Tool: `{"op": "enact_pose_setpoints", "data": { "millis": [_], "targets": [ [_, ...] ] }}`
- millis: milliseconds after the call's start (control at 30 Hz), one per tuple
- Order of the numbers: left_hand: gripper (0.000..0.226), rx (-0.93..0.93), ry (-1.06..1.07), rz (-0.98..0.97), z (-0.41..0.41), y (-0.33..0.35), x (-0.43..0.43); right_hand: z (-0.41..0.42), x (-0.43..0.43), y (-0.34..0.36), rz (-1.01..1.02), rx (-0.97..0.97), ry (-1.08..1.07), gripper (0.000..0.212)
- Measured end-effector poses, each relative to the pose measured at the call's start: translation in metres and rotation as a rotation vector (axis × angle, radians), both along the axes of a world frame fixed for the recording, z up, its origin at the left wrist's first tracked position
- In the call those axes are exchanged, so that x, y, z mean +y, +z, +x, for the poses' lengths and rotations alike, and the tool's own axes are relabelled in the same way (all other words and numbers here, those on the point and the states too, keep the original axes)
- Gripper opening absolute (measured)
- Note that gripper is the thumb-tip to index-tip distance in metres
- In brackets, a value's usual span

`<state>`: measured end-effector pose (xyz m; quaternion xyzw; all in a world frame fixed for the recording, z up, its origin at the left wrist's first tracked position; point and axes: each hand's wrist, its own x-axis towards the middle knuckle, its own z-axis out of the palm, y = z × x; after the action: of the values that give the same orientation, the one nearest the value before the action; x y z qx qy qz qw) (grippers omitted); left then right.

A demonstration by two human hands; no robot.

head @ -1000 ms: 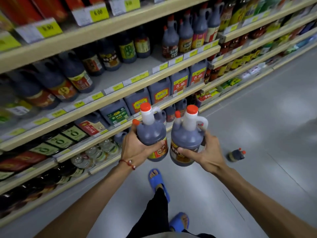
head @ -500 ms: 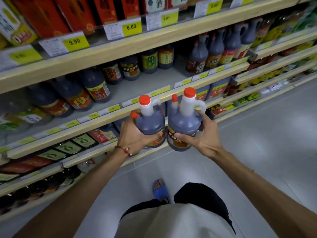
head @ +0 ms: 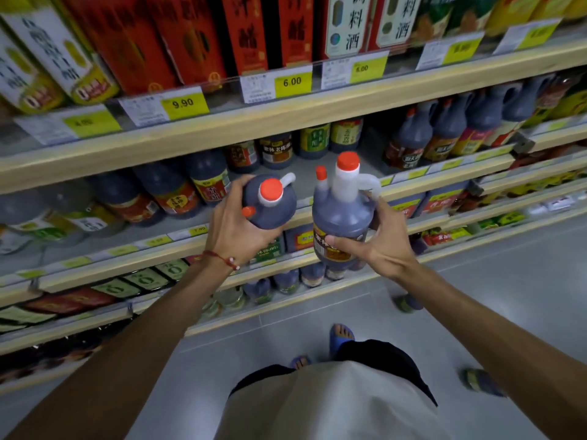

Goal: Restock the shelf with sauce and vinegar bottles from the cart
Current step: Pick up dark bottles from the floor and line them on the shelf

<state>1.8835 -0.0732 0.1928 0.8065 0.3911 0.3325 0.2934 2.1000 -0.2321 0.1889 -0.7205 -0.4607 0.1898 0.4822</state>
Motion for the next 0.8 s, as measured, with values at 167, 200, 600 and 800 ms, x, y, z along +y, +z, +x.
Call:
{"op": "enact_pose_setpoints", "data": {
  "millis": [167,200,600,800],
  "targets": [
    [0.088,-0.019,0.022,0.080,0.009,-0.006,0.026,0.002,0.020,-0.005,0.054,-0.019,-0.015,0.085],
    [0.088,-0.032,0.019,0.088,0.011,-0.010,0.032,0.002,0.023,-0.007,0.067,-0.020,-0.018,0.084],
    [0.061,-0.135,0.018,0.117,0.035,-0.052,0.076,0.001,0.064,-0.039,0.133,-0.015,0.010,0.075],
    [0.082,-0.203,0.085,-0.017,0.040,-0.064,0.089,0.005,0.074,-0.049,0.130,-0.019,0.011,0.081]
  ]
}}
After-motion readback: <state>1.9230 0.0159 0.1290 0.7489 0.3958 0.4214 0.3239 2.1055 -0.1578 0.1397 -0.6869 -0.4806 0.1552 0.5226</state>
